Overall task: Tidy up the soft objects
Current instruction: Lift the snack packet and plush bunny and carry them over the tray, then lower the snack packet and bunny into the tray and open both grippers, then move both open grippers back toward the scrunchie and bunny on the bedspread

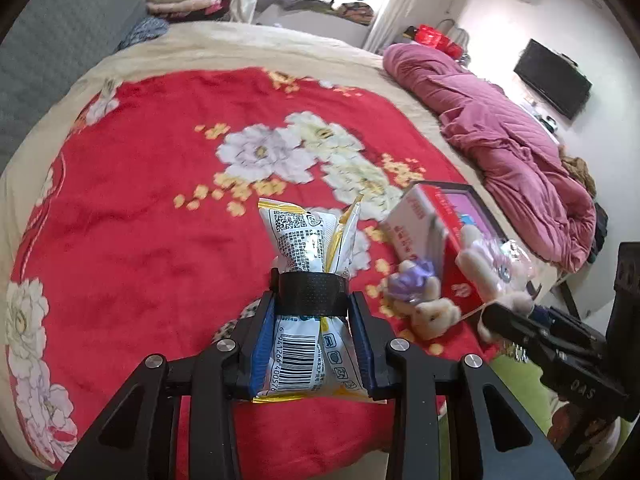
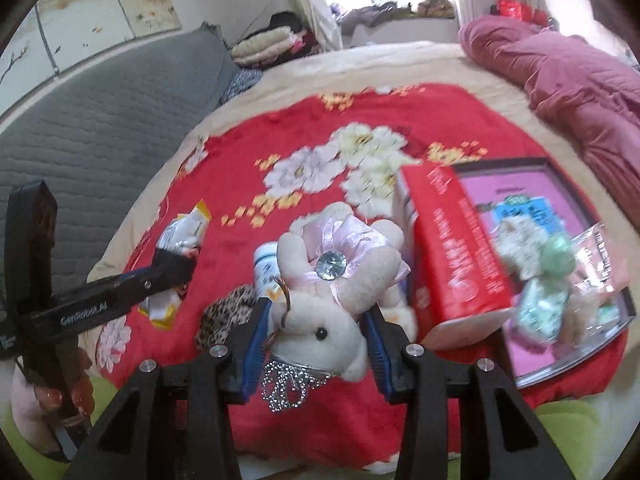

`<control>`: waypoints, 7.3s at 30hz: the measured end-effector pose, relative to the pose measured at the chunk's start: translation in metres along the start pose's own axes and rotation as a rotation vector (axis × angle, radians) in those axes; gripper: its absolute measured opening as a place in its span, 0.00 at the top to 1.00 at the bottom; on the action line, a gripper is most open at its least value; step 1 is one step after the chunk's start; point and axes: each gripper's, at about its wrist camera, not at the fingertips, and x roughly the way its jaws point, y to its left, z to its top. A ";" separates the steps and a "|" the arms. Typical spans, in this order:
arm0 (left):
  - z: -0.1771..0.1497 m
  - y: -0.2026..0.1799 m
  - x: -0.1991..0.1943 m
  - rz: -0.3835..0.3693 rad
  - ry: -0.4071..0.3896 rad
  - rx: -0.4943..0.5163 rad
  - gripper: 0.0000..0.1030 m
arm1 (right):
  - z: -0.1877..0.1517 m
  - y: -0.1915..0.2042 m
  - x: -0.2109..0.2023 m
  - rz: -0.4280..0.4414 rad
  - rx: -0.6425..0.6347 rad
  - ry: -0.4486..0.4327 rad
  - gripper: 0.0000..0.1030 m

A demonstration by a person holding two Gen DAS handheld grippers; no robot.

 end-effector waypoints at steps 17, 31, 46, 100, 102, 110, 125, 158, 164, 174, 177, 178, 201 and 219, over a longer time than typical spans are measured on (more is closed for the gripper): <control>0.025 -0.138 0.007 -0.112 0.007 0.188 0.64 | 0.023 -0.101 -0.082 -0.147 0.129 -0.195 0.57; 0.022 -0.261 0.074 -0.192 0.092 0.332 0.64 | 0.019 -0.200 -0.102 -0.265 0.254 -0.222 0.57; 0.000 -0.293 0.143 -0.151 0.196 0.395 0.64 | 0.012 -0.229 -0.063 -0.287 0.224 -0.151 0.57; -0.009 -0.290 0.180 -0.167 0.263 0.401 0.64 | 0.008 -0.253 -0.001 -0.228 0.254 -0.027 0.50; -0.008 -0.290 0.179 -0.166 0.263 0.403 0.64 | 0.008 -0.252 -0.003 -0.228 0.253 -0.027 0.50; -0.008 -0.291 0.178 -0.165 0.258 0.402 0.64 | 0.008 -0.256 -0.010 -0.251 0.264 -0.039 0.48; -0.009 -0.295 0.177 -0.167 0.257 0.413 0.52 | 0.006 -0.265 -0.020 -0.282 0.292 -0.055 0.44; -0.002 -0.271 0.113 -0.144 0.157 0.380 0.24 | 0.016 -0.236 -0.070 -0.338 0.269 -0.140 0.31; -0.002 -0.261 0.097 -0.138 0.144 0.374 0.24 | 0.018 -0.223 -0.084 -0.332 0.264 -0.176 0.28; 0.000 -0.238 0.065 -0.129 0.094 0.348 0.23 | 0.025 -0.190 -0.104 -0.332 0.208 -0.220 0.25; 0.001 -0.227 0.053 -0.119 0.074 0.330 0.23 | 0.027 -0.178 -0.107 -0.322 0.187 -0.230 0.24; 0.002 -0.224 0.049 -0.121 0.068 0.324 0.23 | 0.028 -0.172 -0.109 -0.318 0.178 -0.238 0.24; 0.003 -0.037 -0.030 0.101 -0.026 0.079 0.23 | 0.030 -0.024 -0.057 -0.174 -0.129 -0.149 0.20; -0.040 0.025 0.036 0.147 0.145 -0.035 0.23 | -0.024 0.025 0.040 -0.236 -0.358 0.044 0.20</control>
